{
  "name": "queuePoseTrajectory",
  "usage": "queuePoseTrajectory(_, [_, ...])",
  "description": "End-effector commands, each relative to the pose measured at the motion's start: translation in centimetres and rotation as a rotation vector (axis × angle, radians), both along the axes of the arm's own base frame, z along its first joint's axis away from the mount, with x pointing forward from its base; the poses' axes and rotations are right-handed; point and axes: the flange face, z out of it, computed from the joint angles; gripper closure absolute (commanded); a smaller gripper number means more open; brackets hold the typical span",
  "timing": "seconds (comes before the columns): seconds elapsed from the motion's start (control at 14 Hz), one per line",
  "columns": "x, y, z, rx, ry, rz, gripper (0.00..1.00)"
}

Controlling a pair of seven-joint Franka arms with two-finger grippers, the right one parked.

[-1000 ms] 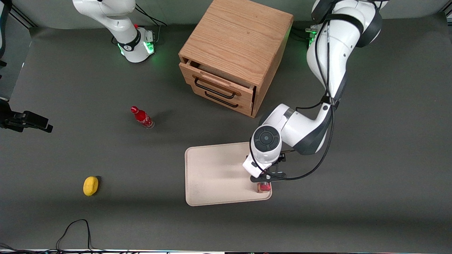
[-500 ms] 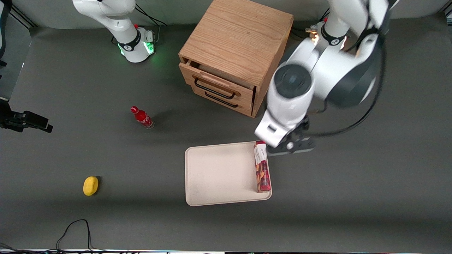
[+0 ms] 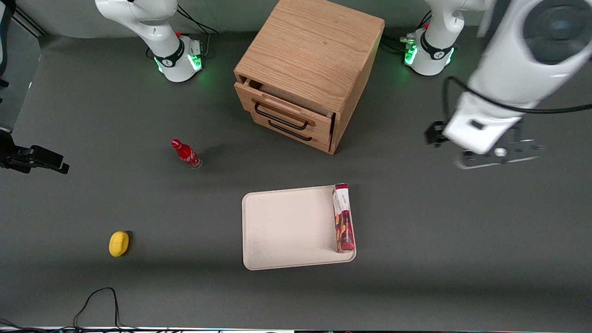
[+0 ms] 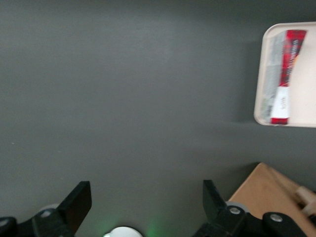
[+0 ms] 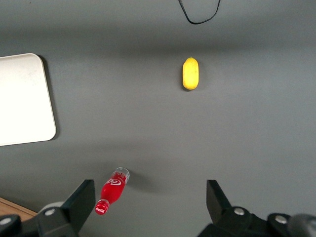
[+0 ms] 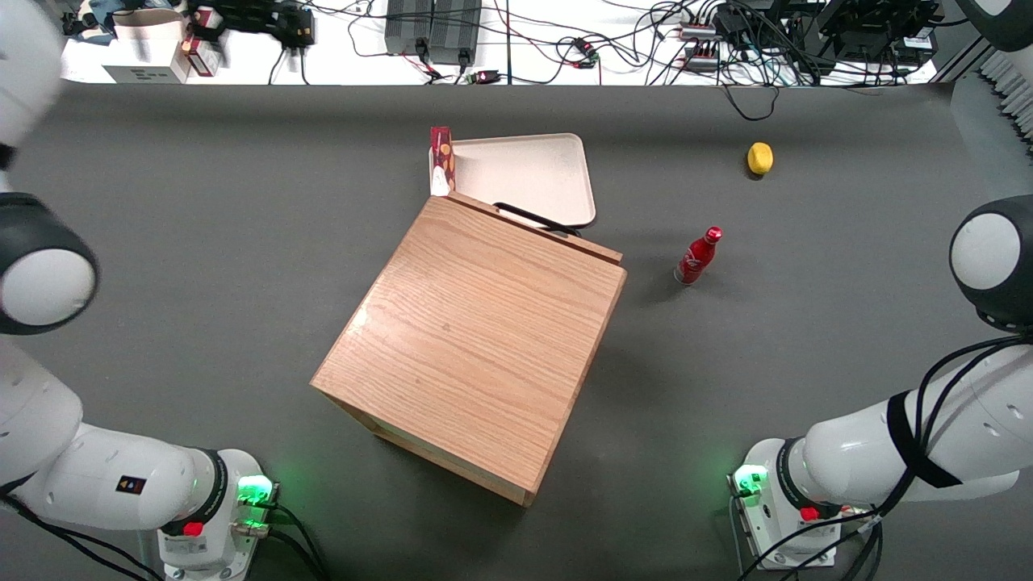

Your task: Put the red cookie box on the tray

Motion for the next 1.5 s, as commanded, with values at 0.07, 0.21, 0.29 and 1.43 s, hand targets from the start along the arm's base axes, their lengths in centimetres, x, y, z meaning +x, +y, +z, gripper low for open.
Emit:
queuePoseTrajectory(0.07, [-1.3,10.2,0.7,-0.051,0.041,-0.079,0.00])
queuePoseTrajectory(0.21, [-1.2,12.8,-0.4,-0.076,0.030,-0.082,0.00])
queuePoseTrajectory(0.29, [-1.1,14.2,-0.8,-0.091,0.009,-0.066,0.00])
queuePoseTrajectory(1.43, [-2.0,12.9,-2.7,-0.148,-0.022,-0.081,0.00])
